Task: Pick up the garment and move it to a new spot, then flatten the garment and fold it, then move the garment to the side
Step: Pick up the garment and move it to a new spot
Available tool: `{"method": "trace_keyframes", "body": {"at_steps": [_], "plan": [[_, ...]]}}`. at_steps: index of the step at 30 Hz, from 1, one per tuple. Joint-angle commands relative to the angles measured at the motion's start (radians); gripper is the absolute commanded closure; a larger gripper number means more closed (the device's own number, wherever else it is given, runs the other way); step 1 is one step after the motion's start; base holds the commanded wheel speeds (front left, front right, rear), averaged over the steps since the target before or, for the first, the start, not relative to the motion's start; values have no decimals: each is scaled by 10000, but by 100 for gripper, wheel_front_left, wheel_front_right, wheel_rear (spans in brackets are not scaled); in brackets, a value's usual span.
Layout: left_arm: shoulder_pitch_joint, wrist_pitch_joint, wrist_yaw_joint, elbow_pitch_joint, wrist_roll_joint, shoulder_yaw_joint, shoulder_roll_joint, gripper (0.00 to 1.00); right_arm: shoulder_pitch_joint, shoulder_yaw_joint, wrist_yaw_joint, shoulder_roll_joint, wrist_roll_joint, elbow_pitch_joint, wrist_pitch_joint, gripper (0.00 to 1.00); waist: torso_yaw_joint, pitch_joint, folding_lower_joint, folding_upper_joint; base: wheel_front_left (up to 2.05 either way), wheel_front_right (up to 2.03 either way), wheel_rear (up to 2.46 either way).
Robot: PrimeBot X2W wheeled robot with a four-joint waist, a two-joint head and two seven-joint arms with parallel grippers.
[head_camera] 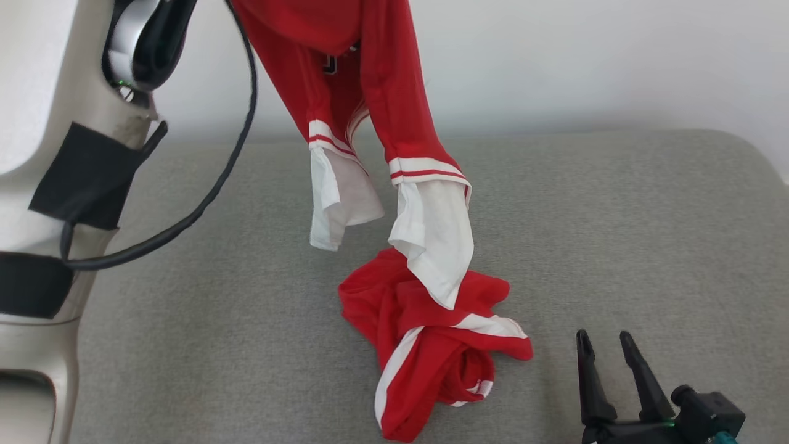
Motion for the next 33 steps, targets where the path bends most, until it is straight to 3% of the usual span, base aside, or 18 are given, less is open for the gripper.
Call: {"method": "trace_keyframes", "body": {"at_steps": [1, 16, 27, 33], "plan": [[347, -80, 83, 70, -95, 77, 194, 100, -203, -67, -22, -15, -121, -211, -2, 0, 518, 281, 1, 0, 0, 0, 0], [1302, -858, 541, 719, 134, 761, 1909, 100, -825, -340, -22, -17, -725, -1599, -2, 0, 2492, 1137, 1, 0, 0, 0, 0], [1971, -1501, 830, 1600, 173, 1336, 3085, 100, -1189, -195, -22, -20, -1272, -2067, -4, 0, 3240, 2006, 1, 0, 0, 0, 0], [2625, -1754, 755, 2233, -161, 1481, 2864, 100, -1306, -222, -22, -18, -1586, -2177, -2, 0, 3346, 2364, 1, 0, 0, 0, 0]]}}
